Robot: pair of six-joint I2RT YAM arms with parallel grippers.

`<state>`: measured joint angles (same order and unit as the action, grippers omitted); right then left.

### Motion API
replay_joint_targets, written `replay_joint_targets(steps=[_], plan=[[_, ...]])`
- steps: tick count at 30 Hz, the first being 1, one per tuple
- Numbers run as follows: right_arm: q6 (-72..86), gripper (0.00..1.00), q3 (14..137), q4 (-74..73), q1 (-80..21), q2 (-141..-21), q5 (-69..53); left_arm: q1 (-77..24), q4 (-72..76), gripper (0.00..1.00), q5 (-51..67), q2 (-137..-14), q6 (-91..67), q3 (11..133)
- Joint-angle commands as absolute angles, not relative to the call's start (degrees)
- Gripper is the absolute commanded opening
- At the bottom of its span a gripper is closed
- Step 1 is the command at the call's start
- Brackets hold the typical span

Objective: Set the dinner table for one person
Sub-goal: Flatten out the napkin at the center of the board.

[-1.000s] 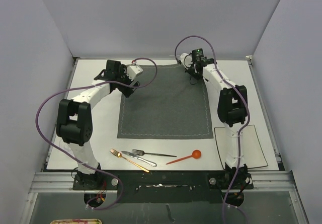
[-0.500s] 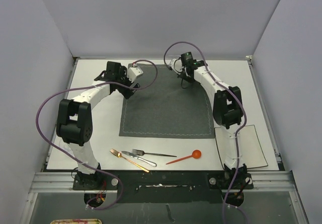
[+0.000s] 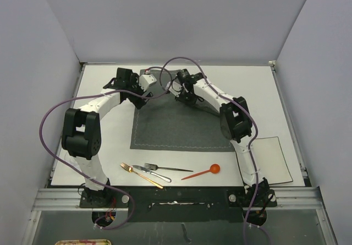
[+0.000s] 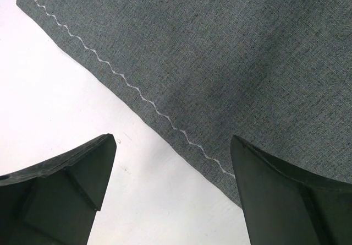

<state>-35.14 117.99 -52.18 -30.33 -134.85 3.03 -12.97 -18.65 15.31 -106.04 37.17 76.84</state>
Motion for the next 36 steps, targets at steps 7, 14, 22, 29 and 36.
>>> replay_joint_targets(steps=[7, 14, 22, 29, 36], plan=[[-31.73, 0.28, 120.64, -56.95, -32.32, -135.36, -5.24, -12.94, -17.36, 0.85, 16.55, -105.03, 37.99, 77.96], [-31.78, 0.37, 116.32, -51.52, -31.90, -128.12, -1.35, -12.82, -14.72, 0.85, 15.95, -104.76, 37.29, 77.60], [-30.34, 0.41, 115.65, -48.74, -28.44, -119.94, -1.77, -12.72, -12.69, 0.85, 15.38, -104.64, 36.49, 77.44], [-24.06, 0.41, 119.45, -51.11, -23.35, -125.67, -12.67, -12.63, -11.49, 0.85, 14.99, -104.68, 34.98, 76.39], [-17.46, 0.41, 124.69, -51.00, -19.86, -131.79, -29.84, -12.06, -10.84, 0.85, 15.28, -104.36, 34.05, 75.65]])
